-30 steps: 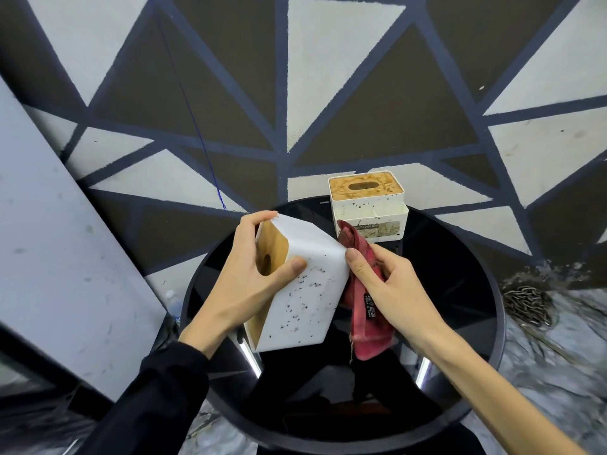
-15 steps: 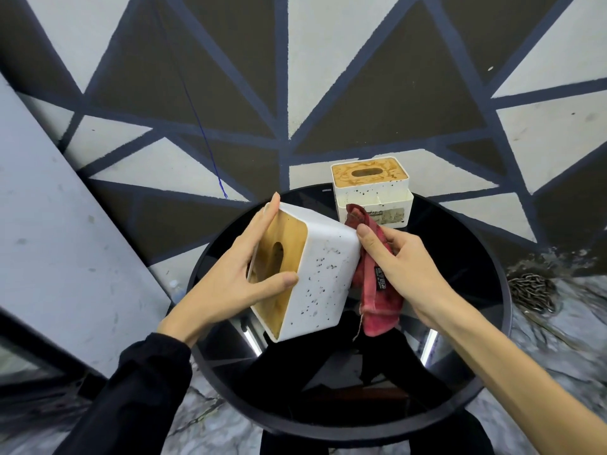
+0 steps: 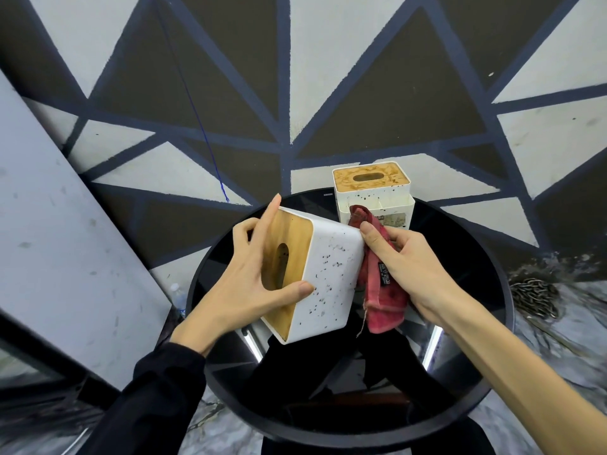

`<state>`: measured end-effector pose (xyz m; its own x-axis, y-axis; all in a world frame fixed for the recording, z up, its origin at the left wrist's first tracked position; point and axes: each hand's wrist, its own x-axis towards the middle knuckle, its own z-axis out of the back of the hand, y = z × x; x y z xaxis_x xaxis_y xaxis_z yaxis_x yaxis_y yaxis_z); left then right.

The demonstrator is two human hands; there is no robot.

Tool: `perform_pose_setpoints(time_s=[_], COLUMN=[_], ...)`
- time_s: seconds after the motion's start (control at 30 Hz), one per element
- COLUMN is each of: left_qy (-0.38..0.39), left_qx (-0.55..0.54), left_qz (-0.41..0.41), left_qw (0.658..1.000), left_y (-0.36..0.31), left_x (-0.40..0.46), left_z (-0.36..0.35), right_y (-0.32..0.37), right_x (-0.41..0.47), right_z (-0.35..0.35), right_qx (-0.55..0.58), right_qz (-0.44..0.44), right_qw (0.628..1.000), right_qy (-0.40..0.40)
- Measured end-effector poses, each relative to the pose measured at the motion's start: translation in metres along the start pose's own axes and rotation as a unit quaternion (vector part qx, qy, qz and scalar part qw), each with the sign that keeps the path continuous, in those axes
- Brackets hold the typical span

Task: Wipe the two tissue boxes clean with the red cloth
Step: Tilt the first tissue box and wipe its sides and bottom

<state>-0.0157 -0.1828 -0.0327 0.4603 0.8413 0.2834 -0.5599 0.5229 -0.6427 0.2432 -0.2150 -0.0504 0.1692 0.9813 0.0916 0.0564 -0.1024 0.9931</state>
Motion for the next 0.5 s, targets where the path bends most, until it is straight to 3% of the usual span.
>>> perform_pose_setpoints(time_s=[0.27, 0.5], left_qy=[-0.056, 0.108], left_qx=[0.003, 0.023], left_qz=[-0.082, -0.054], left_qw=[0.995, 0.992], left_y=[-0.004, -0.011], left_x=[-0.005, -0.006], left_z=[-0.013, 0.012], right_y=[0.003, 0.007], right_x=[0.005, 0.004], right_z=[0.001, 0.004], right_qx=[-0.011, -0.013], right_qz=[0.0, -0.01], right_qw=[1.0, 1.0], right_qy=[-0.007, -0.001])
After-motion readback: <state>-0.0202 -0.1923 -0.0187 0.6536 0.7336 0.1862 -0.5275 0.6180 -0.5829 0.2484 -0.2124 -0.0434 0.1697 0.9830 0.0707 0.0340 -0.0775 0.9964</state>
